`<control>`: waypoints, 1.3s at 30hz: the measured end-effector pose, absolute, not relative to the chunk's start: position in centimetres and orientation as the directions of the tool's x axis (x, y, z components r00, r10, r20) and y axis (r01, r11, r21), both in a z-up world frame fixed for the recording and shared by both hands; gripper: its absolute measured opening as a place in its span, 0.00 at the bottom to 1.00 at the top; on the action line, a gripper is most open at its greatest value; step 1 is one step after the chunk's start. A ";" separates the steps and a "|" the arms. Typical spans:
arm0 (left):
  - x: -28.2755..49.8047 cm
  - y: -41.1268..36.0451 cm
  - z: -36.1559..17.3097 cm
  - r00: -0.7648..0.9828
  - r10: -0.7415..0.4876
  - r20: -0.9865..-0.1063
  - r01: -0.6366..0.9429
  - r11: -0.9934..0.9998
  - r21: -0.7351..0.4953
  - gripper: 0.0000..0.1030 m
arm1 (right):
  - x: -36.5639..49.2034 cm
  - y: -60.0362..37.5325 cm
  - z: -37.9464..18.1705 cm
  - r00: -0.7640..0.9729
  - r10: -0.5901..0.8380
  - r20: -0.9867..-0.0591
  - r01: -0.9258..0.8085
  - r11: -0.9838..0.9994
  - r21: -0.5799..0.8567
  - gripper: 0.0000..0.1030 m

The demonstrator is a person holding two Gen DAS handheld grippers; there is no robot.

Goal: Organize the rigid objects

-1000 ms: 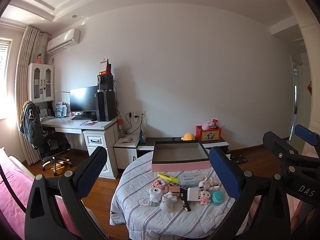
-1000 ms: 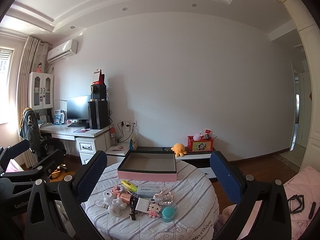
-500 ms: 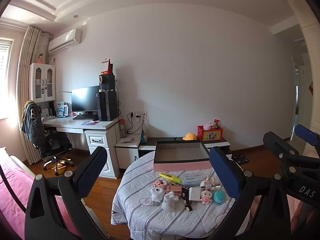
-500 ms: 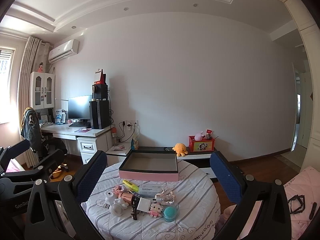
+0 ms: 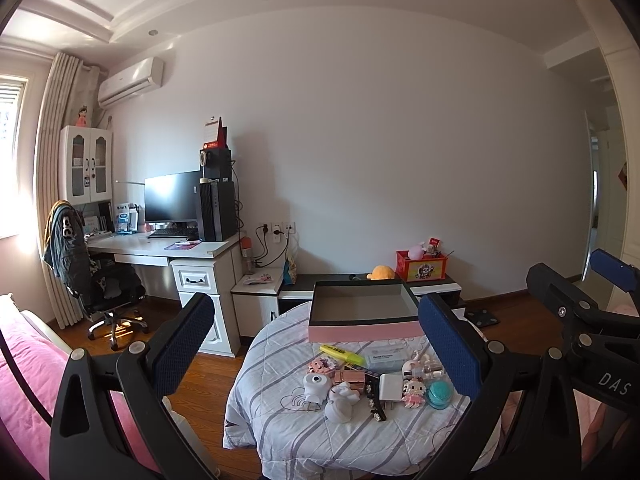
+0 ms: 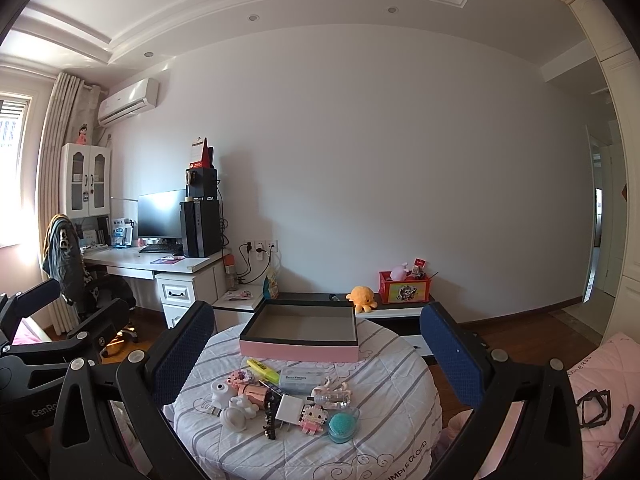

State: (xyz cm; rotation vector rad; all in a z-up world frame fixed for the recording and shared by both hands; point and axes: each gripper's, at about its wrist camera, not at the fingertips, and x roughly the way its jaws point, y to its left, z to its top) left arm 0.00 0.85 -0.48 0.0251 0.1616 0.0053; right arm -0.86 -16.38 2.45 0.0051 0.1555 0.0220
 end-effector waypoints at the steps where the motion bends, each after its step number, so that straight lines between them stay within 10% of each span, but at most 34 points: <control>1: 0.0 0.8 -0.5 0.987 0.006 -0.161 -0.002 1.000 0.025 1.00 | -0.8 -16.4 2.4 0.988 0.023 -0.155 -0.022 1.000 0.006 1.00; 39: 5.2 0.1 -5.1 0.958 -0.016 -0.286 0.027 0.999 0.035 1.00 | 3.2 -17.0 -1.2 0.973 0.042 -0.225 -0.040 0.999 0.012 1.00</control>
